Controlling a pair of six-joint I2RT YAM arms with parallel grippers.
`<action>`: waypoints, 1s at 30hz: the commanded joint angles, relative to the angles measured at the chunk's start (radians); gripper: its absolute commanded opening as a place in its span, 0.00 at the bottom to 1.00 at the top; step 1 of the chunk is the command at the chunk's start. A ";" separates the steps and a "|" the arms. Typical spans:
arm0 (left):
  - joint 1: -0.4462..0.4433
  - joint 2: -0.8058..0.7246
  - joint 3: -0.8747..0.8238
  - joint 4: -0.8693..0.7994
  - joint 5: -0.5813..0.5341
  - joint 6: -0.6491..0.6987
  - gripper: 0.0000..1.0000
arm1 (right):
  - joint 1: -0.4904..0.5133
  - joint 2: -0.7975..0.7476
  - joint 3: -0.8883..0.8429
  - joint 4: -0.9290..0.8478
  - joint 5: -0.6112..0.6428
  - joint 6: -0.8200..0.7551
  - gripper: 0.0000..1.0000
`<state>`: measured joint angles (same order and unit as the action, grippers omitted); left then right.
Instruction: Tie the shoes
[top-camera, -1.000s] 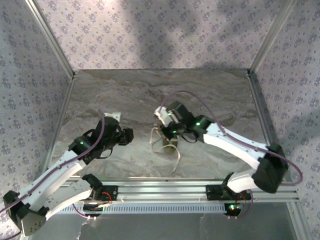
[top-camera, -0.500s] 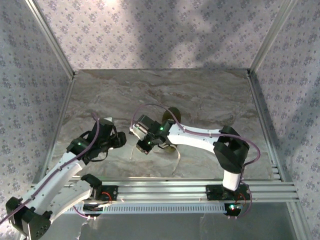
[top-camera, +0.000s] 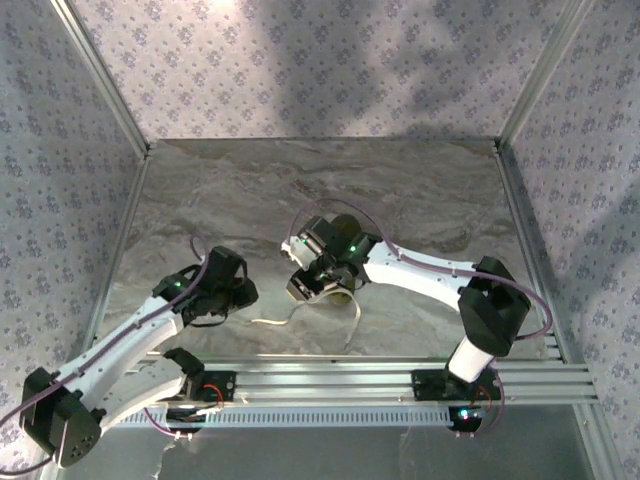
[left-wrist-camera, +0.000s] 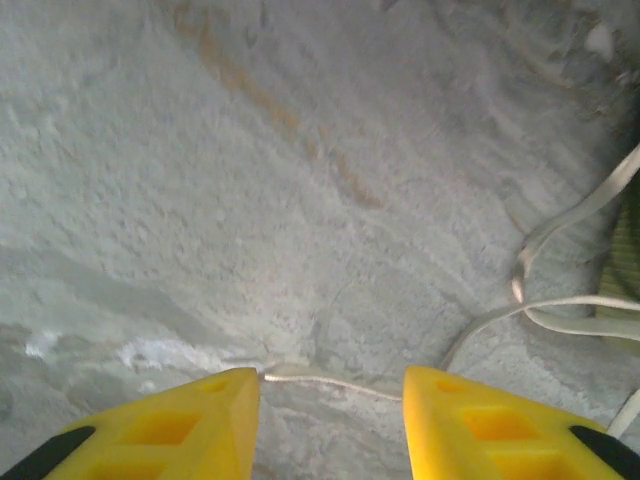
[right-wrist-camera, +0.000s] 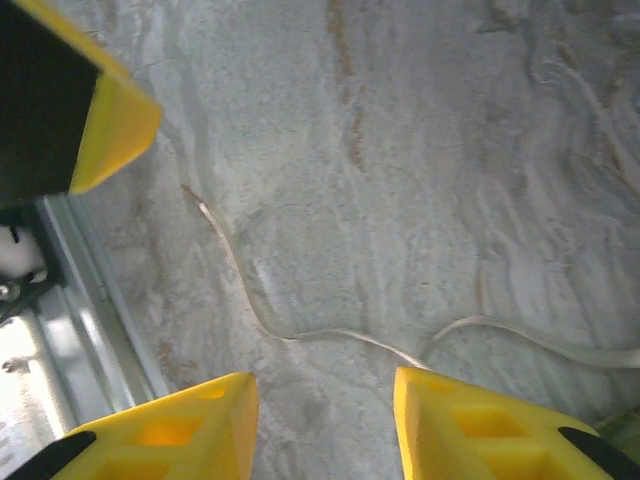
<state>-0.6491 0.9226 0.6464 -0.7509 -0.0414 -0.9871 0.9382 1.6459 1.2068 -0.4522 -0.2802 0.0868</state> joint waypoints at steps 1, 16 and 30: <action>-0.093 0.045 -0.019 -0.041 -0.038 -0.263 0.41 | -0.011 -0.027 -0.006 -0.004 0.061 0.016 0.39; -0.219 0.309 -0.043 0.192 -0.093 -0.489 0.41 | -0.108 -0.117 -0.117 0.038 0.095 0.078 0.36; -0.216 0.364 -0.061 0.157 -0.052 -0.474 0.40 | -0.191 -0.157 -0.177 0.072 0.107 0.165 0.36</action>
<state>-0.8604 1.2922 0.5983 -0.5552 -0.1089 -1.4525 0.7563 1.5124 1.0412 -0.3904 -0.1864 0.2192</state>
